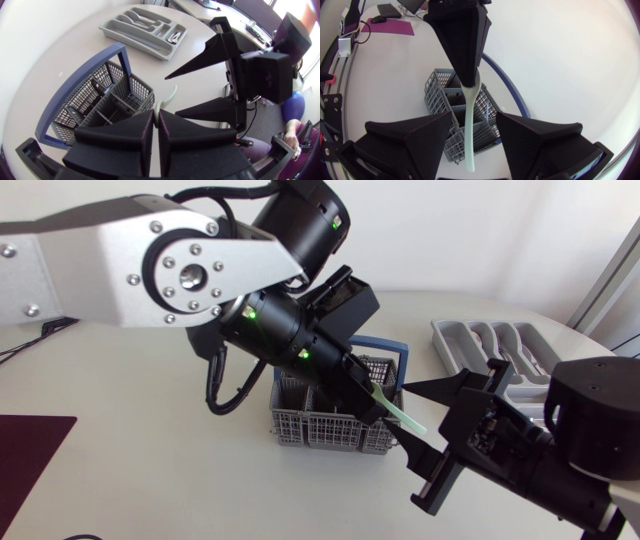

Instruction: Sort the cutlery from the basket into the organizer compartments.

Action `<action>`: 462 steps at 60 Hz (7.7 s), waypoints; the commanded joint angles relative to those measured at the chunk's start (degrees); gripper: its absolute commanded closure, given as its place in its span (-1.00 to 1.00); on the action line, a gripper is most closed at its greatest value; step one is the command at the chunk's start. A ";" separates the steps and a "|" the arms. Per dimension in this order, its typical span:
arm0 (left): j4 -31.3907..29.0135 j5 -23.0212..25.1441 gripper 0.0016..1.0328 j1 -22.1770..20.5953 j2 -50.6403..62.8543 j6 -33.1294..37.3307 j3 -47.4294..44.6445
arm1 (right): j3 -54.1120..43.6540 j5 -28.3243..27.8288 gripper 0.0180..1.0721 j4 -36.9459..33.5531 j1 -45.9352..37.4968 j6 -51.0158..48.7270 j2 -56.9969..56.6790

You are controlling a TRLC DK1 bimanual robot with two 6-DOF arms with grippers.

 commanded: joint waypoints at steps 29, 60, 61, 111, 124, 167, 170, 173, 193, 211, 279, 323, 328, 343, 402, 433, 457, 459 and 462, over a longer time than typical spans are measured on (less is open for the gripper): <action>-1.77 8.39 0.94 5.23 5.50 -7.62 5.66 | -1.90 8.29 0.30 11.84 2.09 -4.39 10.36; -3.70 10.76 0.94 6.63 7.69 -8.41 6.54 | -0.58 9.70 0.71 13.33 2.62 -5.27 13.08; -3.70 10.94 0.94 6.63 7.69 -8.41 6.62 | -0.58 9.70 0.71 13.33 2.62 -5.27 13.08; -2.91 16.65 -0.34 8.65 5.23 -9.20 9.79 | -1.72 8.38 0.89 11.48 2.80 -5.36 12.64; 0.25 16.39 -0.45 11.82 3.47 -9.11 13.39 | -2.69 3.98 0.89 5.60 1.57 -5.36 8.95; 6.49 2.24 -0.42 7.77 -3.73 11.80 -5.50 | 3.90 -42.86 0.89 -24.55 -52.75 -38.40 11.50; 6.76 2.06 -0.42 7.34 -3.91 12.33 -6.47 | 4.78 -44.18 0.89 -25.78 -56.00 -41.92 13.87; 7.46 1.71 -0.42 7.16 -3.91 12.59 -7.35 | 6.10 -45.67 0.89 -27.28 -59.34 -45.43 16.69; 9.40 1.27 -0.42 6.46 -3.82 14.35 -9.99 | 19.63 -47.78 0.89 -35.27 -76.48 -67.67 37.08; 10.54 -1.28 -0.40 4.79 -3.65 15.93 -11.13 | 31.67 -42.95 0.88 -36.68 -81.58 -80.59 52.28; 16.51 -6.55 -0.40 2.15 -3.65 17.78 -15.35 | 36.68 -26.78 -0.01 -21.65 -82.19 -87.09 65.64; 36.47 -13.67 -0.18 0.22 1.98 17.87 -22.47 | 24.82 -43.21 -0.89 -26.22 -83.34 -66.09 41.47; 37.78 -14.20 -0.15 -0.22 3.30 17.87 -22.12 | 21.83 -43.83 -0.86 -25.17 -81.93 -62.66 39.28; 41.21 -16.39 0.01 -0.22 6.37 17.34 -20.45 | 13.04 -44.97 -0.84 -22.44 -78.15 -56.25 32.86; 47.45 -17.71 0.53 2.24 12.26 13.21 -16.58 | -3.31 -45.59 -0.84 -20.60 -63.03 -38.76 9.57; 50.09 -18.94 0.93 1.27 8.31 11.98 -21.06 | -5.68 -45.32 -0.84 -21.12 -62.07 -38.58 6.05; 50.26 -21.23 0.94 -0.75 2.24 12.77 -23.96 | -7.00 -44.09 -0.84 -21.74 -59.61 -37.00 3.15; 50.18 -21.58 0.94 -0.93 1.63 13.21 -24.22 | -7.00 -44.00 -0.84 -21.83 -59.52 -37.00 2.89; 49.74 -22.11 0.94 -1.19 0.40 13.56 -24.58 | -7.09 -43.74 -0.84 -22.00 -59.17 -36.91 2.62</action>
